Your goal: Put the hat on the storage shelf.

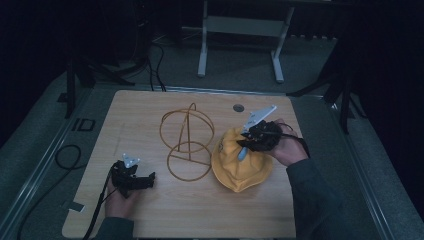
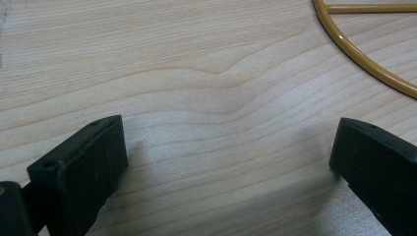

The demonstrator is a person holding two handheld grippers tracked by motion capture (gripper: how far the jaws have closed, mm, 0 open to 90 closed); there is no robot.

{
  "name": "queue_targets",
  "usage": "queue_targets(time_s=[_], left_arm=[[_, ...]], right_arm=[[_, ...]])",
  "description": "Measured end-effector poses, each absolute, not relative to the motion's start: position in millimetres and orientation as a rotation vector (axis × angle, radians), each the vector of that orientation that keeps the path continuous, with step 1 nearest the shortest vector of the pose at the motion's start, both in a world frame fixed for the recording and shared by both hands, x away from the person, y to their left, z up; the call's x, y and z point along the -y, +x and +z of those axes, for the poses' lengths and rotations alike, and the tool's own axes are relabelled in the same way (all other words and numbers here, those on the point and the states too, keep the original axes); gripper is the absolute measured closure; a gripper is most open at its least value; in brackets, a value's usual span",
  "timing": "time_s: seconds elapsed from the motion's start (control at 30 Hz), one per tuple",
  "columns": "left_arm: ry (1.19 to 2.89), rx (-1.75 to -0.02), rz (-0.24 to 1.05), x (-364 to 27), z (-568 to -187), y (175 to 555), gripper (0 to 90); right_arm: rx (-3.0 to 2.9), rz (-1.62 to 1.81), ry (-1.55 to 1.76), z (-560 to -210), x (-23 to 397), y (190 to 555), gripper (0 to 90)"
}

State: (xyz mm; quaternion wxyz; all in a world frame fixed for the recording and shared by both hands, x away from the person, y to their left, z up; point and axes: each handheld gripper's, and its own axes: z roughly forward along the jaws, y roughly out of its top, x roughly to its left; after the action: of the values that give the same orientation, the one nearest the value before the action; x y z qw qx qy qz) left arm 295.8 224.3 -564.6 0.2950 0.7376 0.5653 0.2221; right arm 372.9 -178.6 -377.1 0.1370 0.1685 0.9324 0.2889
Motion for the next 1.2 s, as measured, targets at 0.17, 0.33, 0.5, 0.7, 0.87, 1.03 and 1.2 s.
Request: queue_targets(time_s=[0.17,0.33,0.5,0.7,0.87,1.03,1.2], left_arm=[[1.962,-1.505,0.591,-224.2,-564.7,295.8,0.8],[1.962,-1.505,0.591,-224.2,-564.7,295.8,0.8],[1.962,-1.504,0.592,-224.2,-564.7,295.8,0.8],[1.962,-1.505,0.591,-224.2,-564.7,295.8,0.8],[1.964,-1.504,0.591,-224.3,-564.6,295.8,0.8],[1.965,-1.504,0.591,-224.4,-564.6,295.8,0.8],[1.966,-1.504,0.591,-224.4,-564.5,295.8,0.8]], right_arm=[[-2.696,0.834,0.471,-370.8,179.3,376.3,73.8],[-2.709,0.826,0.431,-361.2,181.3,380.7,73.8],[-2.708,0.834,0.421,-354.7,183.4,385.4,73.8],[-2.715,0.846,0.409,-345.8,185.1,392.0,73.9],[-2.723,0.846,0.389,-336.4,185.2,397.0,73.9],[-2.720,0.839,0.385,-329.2,186.2,399.7,74.0],[-2.705,0.845,0.384,-315.2,190.2,402.4,74.0]])
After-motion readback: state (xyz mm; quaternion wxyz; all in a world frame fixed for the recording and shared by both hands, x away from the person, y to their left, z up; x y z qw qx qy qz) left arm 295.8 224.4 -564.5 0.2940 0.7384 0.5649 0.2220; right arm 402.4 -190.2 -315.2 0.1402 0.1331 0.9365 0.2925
